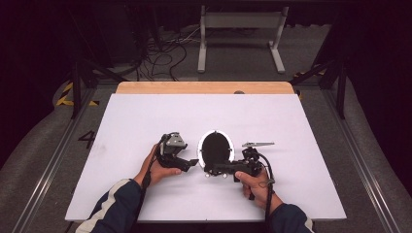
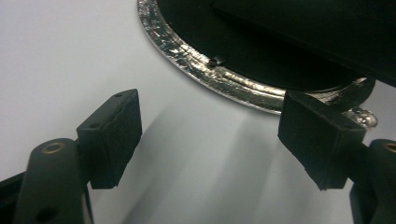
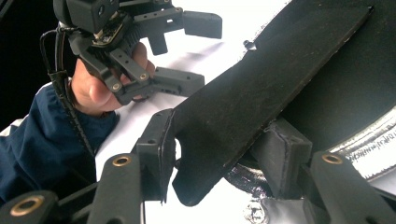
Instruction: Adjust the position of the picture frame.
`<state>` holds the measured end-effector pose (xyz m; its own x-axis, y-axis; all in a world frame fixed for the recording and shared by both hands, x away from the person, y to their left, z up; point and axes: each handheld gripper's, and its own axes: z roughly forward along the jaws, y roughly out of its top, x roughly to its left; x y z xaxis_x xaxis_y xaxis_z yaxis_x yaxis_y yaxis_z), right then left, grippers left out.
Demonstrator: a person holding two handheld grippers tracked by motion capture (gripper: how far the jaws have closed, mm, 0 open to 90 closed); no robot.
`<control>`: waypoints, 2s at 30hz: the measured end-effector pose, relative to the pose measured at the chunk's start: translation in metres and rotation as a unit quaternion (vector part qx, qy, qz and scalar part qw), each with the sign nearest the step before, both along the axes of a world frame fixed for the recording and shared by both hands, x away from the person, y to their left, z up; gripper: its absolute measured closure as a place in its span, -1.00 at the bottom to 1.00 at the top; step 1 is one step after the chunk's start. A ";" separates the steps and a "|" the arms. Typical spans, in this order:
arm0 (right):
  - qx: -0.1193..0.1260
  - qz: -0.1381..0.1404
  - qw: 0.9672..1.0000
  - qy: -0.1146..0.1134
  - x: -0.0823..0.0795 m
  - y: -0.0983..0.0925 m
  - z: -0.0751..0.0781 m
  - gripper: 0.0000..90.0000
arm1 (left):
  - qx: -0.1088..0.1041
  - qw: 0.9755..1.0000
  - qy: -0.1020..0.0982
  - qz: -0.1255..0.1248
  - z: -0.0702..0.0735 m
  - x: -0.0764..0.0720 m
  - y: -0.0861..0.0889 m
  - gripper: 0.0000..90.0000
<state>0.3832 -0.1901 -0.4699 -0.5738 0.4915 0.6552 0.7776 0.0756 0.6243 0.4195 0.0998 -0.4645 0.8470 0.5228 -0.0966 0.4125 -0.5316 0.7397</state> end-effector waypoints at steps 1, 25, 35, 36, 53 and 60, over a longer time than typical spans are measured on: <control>0.003 -0.002 1.000 0.001 0.001 0.001 -0.001 0.12 | -0.003 1.000 0.001 0.000 0.000 0.000 0.000 -0.53; 0.026 -0.033 0.999 0.029 0.012 0.010 -0.001 -0.03 | 0.007 1.000 0.002 0.000 -0.002 0.002 -0.001 -0.55; 0.033 -0.040 0.999 0.014 0.010 0.013 0.000 0.47 | 0.002 1.000 0.011 -0.006 -0.002 0.004 -0.001 -0.56; 0.026 -0.035 0.999 0.006 0.009 0.014 0.002 0.49 | 0.002 1.000 0.011 -0.005 -0.002 0.004 -0.001 -0.55; 0.000 0.041 0.996 -0.080 -0.005 0.008 0.009 0.54 | -0.067 0.992 0.078 -0.074 -0.002 0.018 -0.004 -0.45; -0.005 0.060 0.993 -0.097 -0.007 0.008 0.011 0.56 | -0.085 0.991 0.071 -0.077 0.003 0.017 0.002 -0.23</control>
<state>0.3757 -0.1824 -0.4587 -0.7435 0.4183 0.5218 0.6278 0.1675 0.7602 0.4361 0.1022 -0.4615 0.8871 0.3545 -0.2956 0.4422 -0.4693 0.7643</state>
